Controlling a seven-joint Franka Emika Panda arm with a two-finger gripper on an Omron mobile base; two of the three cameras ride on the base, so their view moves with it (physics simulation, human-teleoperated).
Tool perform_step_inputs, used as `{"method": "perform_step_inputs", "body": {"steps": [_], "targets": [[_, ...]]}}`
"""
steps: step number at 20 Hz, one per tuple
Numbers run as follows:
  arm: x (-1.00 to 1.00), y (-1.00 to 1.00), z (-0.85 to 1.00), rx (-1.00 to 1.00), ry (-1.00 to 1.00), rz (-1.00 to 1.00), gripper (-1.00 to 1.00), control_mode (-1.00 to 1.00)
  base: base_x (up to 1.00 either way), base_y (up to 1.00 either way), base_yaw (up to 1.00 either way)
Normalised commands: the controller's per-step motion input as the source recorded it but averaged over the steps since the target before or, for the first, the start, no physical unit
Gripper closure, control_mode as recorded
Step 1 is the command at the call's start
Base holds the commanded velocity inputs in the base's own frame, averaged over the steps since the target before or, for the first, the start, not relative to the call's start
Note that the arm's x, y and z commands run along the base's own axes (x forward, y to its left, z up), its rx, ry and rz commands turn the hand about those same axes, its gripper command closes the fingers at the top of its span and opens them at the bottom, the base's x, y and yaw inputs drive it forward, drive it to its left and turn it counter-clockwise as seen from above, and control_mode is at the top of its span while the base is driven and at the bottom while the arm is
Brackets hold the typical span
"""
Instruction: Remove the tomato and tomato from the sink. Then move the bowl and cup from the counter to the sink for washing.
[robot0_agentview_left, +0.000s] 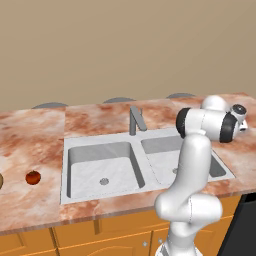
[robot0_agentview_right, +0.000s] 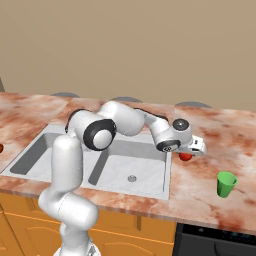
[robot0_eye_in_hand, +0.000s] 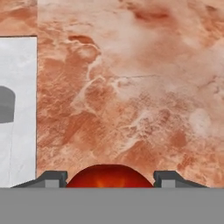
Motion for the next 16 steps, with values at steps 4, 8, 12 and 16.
{"method": "perform_step_inputs", "body": {"steps": [4, 8, 12, 16], "targets": [[0.16, -0.04, -0.21, 0.01, 0.02, 0.0, 1.0, -1.0, 0.0, 0.0, 0.0], [0.17, -0.06, -0.2, 0.0, 0.01, 0.0, 1.0, -1.0, 0.0, 0.0, 0.0], [0.17, -0.05, -0.18, 0.0, 0.0, 0.0, 1.0, -1.0, 0.0, 0.0, 0.0], [0.15, -0.06, -0.18, 0.0, 0.0, 0.0, 1.0, -1.0, 0.0, 0.0, 0.0]]}}
